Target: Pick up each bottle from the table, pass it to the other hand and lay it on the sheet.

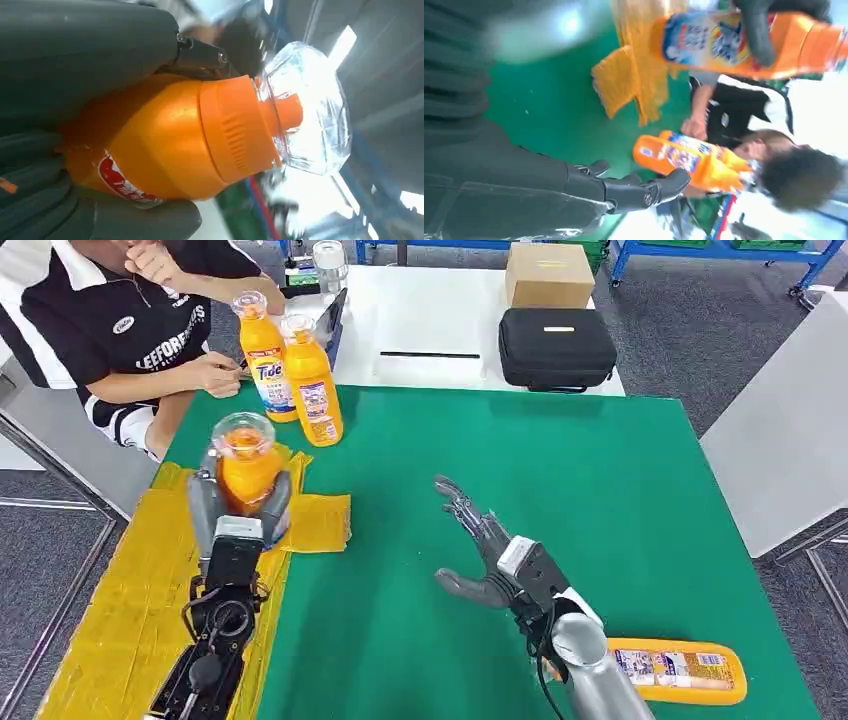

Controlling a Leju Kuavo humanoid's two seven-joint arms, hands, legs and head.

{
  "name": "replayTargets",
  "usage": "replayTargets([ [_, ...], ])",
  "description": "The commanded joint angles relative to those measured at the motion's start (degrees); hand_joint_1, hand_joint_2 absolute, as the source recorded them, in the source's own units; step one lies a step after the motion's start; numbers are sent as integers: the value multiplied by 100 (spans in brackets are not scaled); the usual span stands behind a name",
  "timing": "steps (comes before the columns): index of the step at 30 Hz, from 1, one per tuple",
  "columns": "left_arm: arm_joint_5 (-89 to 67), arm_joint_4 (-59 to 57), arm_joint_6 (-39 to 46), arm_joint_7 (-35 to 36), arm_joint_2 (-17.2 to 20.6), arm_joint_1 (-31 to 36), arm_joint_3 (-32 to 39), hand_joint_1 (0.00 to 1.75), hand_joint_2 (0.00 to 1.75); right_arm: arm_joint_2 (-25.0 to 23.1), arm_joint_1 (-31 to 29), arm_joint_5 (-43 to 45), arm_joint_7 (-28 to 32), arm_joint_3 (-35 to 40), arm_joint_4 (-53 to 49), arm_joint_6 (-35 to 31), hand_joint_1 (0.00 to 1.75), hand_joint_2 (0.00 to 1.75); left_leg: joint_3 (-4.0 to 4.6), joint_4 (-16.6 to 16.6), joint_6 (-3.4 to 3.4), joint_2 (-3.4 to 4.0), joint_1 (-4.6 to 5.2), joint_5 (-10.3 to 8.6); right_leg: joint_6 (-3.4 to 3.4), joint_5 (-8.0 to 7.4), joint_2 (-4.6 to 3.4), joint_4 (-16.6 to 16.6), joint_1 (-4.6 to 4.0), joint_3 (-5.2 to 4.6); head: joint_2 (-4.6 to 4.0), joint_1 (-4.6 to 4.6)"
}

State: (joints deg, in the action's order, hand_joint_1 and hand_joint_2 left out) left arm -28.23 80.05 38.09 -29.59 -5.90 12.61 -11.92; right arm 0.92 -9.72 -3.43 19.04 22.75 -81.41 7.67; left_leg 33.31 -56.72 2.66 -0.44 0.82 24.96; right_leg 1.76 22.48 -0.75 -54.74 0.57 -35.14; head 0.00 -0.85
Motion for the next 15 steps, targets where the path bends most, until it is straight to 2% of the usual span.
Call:
replayTargets([
  [1, -866, 1048, 191, -589, -199, -252, 1197, 175, 175, 65, 92, -23, 55, -337, -311, -19, 0, 175, -11, -1, -12, 10, -5, 10, -4, 6, -4, 1, -5, 9, 0, 0],
  [2, -1192, 1100, 191, -820, -358, -208, 1453, 175, 175, 70, 76, -24, 65, -334, -305, -20, 0, 175, -22, -7, -18, 14, -9, 19, -5, 13, -5, -2, -10, 20, 0, 2],
  [7, -1192, 1100, 191, -820, -358, -208, 1453, 175, 175, 70, 76, -24, 65, -334, -305, -20, 0, 175, -14, 1, -12, 4, -3, 7, -4, 6, 2, 3, -3, 12, 0, 2],
  [8, -1192, 1100, 191, -820, -358, -208, 1453, 175, 175, 70, 76, -24, 65, -334, -305, -20, 0, 175, -44, -7, -26, 9, -11, 26, -8, 22, 4, -2, -11, 44, 0, 2],
  [9, -1681, 1277, 191, -1041, -613, -130, 1786, 175, 175, 68, 47, -22, 64, -320, -325, -24, 0, 175, -17, 1, -13, 6, -4, 8, -5, 7, 1, 3, -4, 15, 0, 2],
  [11, -3238, 2212, 191, -1041, -782, -52, 2171, 175, 175, 82, -12, -24, 53, -312, -400, -98, 0, 175, -17, -11, -19, 8, -10, 18, -6, 14, 1, -5, -10, 17, 0, 2],
  [13, -4513, 2726, 191, -1041, -641, -71, 2060, 175, 175, 127, -85, 3, -23, -311, -518, -166, 0, 175, 15, -15, -9, 8, -10, 7, -3, 1, -4, -6, -9, -13, 0, 2],
  [14, -5282, 2820, 191, -1041, -465, -98, 1913, 175, 175, 171, -93, 14, -65, -342, -616, -199, 0, 175, -2, -23, -16, 16, -13, 22, -5, 13, -8, -14, -13, 2, 0, 4],
  [15, -6100, 2850, 191, -740, -221, -136, 1636, 175, 175, 207, -94, 20, -88, -373, -686, -203, 0, 175, 1, -14, -13, 15, -8, 15, -4, 9, -9, -10, -7, -2, 0, 2],
])
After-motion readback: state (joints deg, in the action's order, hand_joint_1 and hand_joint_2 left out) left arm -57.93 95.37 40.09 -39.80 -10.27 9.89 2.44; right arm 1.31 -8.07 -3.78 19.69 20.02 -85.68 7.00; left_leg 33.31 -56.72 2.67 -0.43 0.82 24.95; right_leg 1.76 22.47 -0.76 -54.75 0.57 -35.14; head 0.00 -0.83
